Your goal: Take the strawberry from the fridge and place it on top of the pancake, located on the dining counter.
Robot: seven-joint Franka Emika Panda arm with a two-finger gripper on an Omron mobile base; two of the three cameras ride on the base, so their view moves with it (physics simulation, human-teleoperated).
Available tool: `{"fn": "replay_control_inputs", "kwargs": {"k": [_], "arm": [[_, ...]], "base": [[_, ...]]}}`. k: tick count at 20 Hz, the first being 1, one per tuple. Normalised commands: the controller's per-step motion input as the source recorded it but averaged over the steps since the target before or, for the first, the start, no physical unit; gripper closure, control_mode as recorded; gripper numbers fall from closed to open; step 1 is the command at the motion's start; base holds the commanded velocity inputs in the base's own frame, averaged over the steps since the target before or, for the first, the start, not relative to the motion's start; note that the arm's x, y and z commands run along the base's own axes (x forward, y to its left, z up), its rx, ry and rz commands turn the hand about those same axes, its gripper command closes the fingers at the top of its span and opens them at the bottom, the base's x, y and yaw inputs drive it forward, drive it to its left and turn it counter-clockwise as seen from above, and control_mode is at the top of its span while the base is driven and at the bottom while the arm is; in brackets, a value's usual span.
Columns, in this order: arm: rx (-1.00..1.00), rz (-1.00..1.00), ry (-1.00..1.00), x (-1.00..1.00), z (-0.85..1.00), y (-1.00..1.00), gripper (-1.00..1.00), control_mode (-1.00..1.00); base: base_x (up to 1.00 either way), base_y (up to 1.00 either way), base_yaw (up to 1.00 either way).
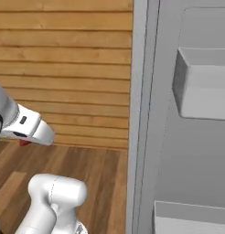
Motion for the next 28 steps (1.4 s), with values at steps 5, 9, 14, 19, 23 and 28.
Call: {"fn": "replay_control_inputs", "kwargs": {"k": [5, 9, 14, 19, 23, 28], "arm": [[0.00, 0.00, 0.00, 0.00, 0.00, 0.00, 1.00, 1.00], [0.00, 0.00, 0.00, 0.00, 0.00, 0.00, 1.00, 1.00], [0.00, 0.00, 0.00, 0.00, 0.00, 0.00, 1.00, 1.00], [0.00, 0.00, 0.00, 0.00, 0.00, 0.00, 1.00, 1.00], [0.00, 0.00, 0.00, 0.00, 0.00, 0.00, 1.00, 1.00], [0.00, 0.00, 0.00, 0.00, 0.00, 0.00, 1.00, 1.00]], "base": [[1.00, 0.17, 0.00], [1.00, 0.10, 0.05], [1.00, 0.14, 0.23], [0.95, 0.06, 0.63], [0.82, 0.03, 0.74], [0.55, -0.03, 0.83]]}}
